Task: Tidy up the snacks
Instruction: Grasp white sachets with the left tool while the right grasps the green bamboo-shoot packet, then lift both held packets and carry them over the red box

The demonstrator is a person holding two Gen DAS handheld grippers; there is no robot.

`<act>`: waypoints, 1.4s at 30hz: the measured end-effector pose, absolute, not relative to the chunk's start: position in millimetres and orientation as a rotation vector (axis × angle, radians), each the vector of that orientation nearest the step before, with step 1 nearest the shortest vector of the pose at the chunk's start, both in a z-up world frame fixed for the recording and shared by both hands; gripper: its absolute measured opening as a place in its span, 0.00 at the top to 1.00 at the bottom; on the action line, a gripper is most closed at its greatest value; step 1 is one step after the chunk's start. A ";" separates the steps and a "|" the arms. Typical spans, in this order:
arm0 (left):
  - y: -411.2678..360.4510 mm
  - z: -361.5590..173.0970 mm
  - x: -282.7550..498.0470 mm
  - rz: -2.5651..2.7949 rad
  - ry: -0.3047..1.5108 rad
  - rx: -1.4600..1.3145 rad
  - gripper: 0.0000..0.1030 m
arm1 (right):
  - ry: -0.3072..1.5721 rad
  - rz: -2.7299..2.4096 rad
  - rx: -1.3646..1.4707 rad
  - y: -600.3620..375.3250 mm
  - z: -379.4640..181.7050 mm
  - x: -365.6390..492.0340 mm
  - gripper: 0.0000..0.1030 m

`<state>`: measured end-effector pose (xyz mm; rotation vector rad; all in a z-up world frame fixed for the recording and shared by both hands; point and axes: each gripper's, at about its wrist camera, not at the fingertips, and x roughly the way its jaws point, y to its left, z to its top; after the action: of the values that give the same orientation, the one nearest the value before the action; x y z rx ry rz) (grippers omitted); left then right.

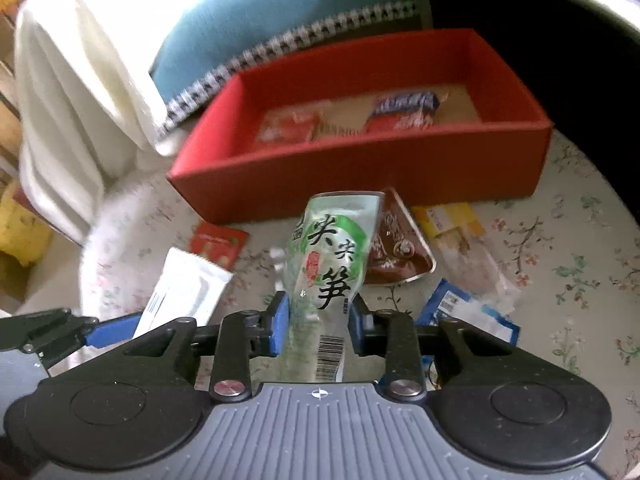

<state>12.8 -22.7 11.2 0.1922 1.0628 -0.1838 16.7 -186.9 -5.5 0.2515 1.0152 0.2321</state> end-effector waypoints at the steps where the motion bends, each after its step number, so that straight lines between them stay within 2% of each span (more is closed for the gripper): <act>1: -20.8 15.4 10.9 -0.180 1.056 0.178 0.62 | 1.001 0.233 0.262 -190.0 -1.3 13.7 0.79; 5: -19.6 26.6 14.4 -0.205 1.044 0.164 0.62 | 0.992 0.216 0.311 -201.7 0.4 12.0 0.80; 8: -16.1 26.1 16.2 -0.233 1.033 0.142 0.62 | 1.034 0.203 0.333 -205.3 -14.1 13.9 0.71; 10: -12.0 20.2 19.9 -0.263 1.048 0.096 0.62 | 1.057 0.200 0.360 -207.3 -21.2 14.9 0.63; 12: -10.8 12.6 22.4 -0.285 1.064 0.072 0.62 | 1.087 0.178 0.348 -202.9 -27.6 17.4 0.47; 17: -6.0 -1.0 25.6 -0.363 1.090 -0.004 0.62 | 1.105 0.162 0.198 -164.7 -27.5 12.0 0.17; 18: -4.8 -2.8 26.4 -0.373 1.097 -0.014 0.62 | 1.101 0.164 0.162 -155.3 -26.9 9.4 0.16; 19: -4.8 -3.9 26.6 -0.380 1.111 -0.006 0.62 | 1.088 0.153 0.138 -148.8 -27.4 7.2 0.18; 21: -4.8 -5.6 24.7 -0.378 1.112 0.017 0.62 | 1.091 0.097 0.060 -141.1 -34.0 8.0 0.34; 22: -2.7 -5.1 23.2 -0.376 1.106 0.023 0.62 | 1.093 0.077 0.034 -142.1 -37.2 8.3 0.35; 24: 3.7 -1.3 22.7 -0.373 1.100 0.017 0.62 | 1.092 0.074 0.046 -147.4 -35.1 7.1 0.46; 26: 13.3 2.3 23.4 -0.373 1.095 -0.016 0.62 | 1.090 0.063 0.093 -154.7 -32.9 2.2 0.52; 34: 27.7 20.9 14.2 -0.371 1.039 -0.100 0.62 | 1.039 0.104 0.215 -168.1 -17.3 -12.4 0.60; 37: 32.1 31.0 9.1 -0.354 1.010 -0.138 0.62 | 1.032 0.134 0.289 -182.6 -19.7 -16.4 0.68; 38: 32.6 34.3 7.4 -0.342 1.001 -0.141 0.62 | 1.030 0.145 0.303 -186.2 -17.9 -15.0 0.80; 40: 32.8 39.5 6.5 -0.314 0.999 -0.147 0.62 | 0.990 0.186 0.363 -193.3 -6.2 -12.6 0.86; 41: 32.7 41.1 7.3 -0.302 1.006 -0.151 0.62 | 0.974 0.185 0.370 -194.7 -2.6 -11.0 0.86; 42: 32.1 41.2 8.9 -0.299 1.015 -0.150 0.62 | 0.979 0.176 0.353 -194.5 -2.5 -8.4 0.80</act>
<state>8.9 32.1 41.2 -0.1502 1.0150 -0.2986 -8.4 -194.5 -2.5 0.3530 0.9785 0.1764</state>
